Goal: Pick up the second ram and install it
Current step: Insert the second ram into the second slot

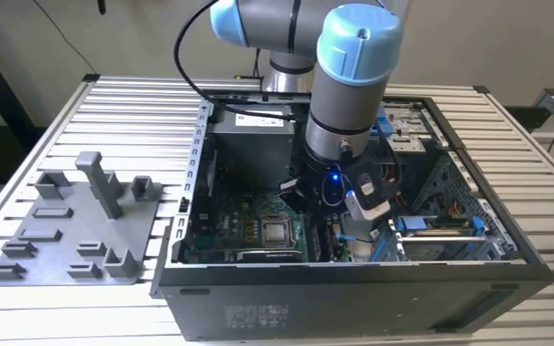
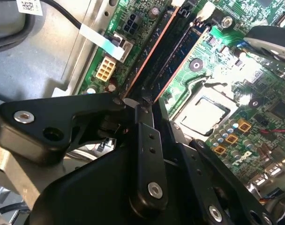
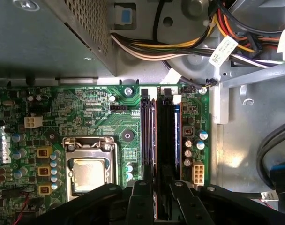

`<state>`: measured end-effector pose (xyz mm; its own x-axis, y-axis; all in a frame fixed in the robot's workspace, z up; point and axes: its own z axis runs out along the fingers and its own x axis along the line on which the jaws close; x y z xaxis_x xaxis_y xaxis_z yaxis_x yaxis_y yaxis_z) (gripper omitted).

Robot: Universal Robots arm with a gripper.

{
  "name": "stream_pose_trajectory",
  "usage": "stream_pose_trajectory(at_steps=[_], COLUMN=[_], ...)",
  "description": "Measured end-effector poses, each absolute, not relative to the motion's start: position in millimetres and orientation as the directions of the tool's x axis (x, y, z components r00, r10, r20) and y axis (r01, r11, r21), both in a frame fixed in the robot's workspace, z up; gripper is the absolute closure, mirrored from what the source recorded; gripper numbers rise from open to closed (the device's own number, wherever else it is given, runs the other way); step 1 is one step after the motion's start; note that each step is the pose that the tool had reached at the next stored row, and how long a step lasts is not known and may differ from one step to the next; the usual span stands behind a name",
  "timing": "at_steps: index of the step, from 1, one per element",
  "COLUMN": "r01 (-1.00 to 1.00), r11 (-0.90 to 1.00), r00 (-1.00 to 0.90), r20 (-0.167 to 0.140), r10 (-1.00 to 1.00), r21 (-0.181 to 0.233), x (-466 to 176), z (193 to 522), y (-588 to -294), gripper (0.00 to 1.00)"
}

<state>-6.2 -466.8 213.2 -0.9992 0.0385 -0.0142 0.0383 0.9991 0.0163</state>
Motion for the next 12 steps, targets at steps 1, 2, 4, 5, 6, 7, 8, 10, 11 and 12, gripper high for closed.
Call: stream_pose_trajectory(at_steps=[1, 2, 4, 5, 6, 7, 8, 10, 11, 12], r01=[0.038, 0.039, 0.039, 0.040, 0.040, 0.040, 0.040, 0.039, 0.039, 0.039], r11=[0.999, 0.999, 0.999, 0.999, 0.999, 0.999, 0.999, 0.999, 0.999, 0.999], r00=[-0.999, -0.999, -0.999, -0.999, -0.999, -0.999, -0.999, -0.999, -0.999, -0.999], r20=[-0.014, -0.014, -0.014, -0.014, -0.014, -0.014, -0.014, -0.014, -0.014, -0.014], r10=[0.039, 0.039, 0.040, 0.040, 0.040, 0.040, 0.040, 0.040, 0.040, 0.040], r21=[0.016, 0.016, 0.016, 0.016, 0.016, 0.016, 0.016, 0.016, 0.016, 0.017], x=[-6.2, -6.2, -6.2, -6.3, -6.3, -6.3, -6.3, -6.2, -6.2, -6.2], z=[213.9, 215.5, 224.3, 228.8, 233.4, 237.9, 242.3, 247.6, 247.5, 247.5], y=[-466.8, -466.9, -466.8, -466.8, -466.8, -466.8, -466.8, -466.8, -466.8, -466.8], gripper=[0.78, 0.78, 0.78, 0.78, 0.78, 0.78, 0.78, 0.78, 0.78, 0.78])
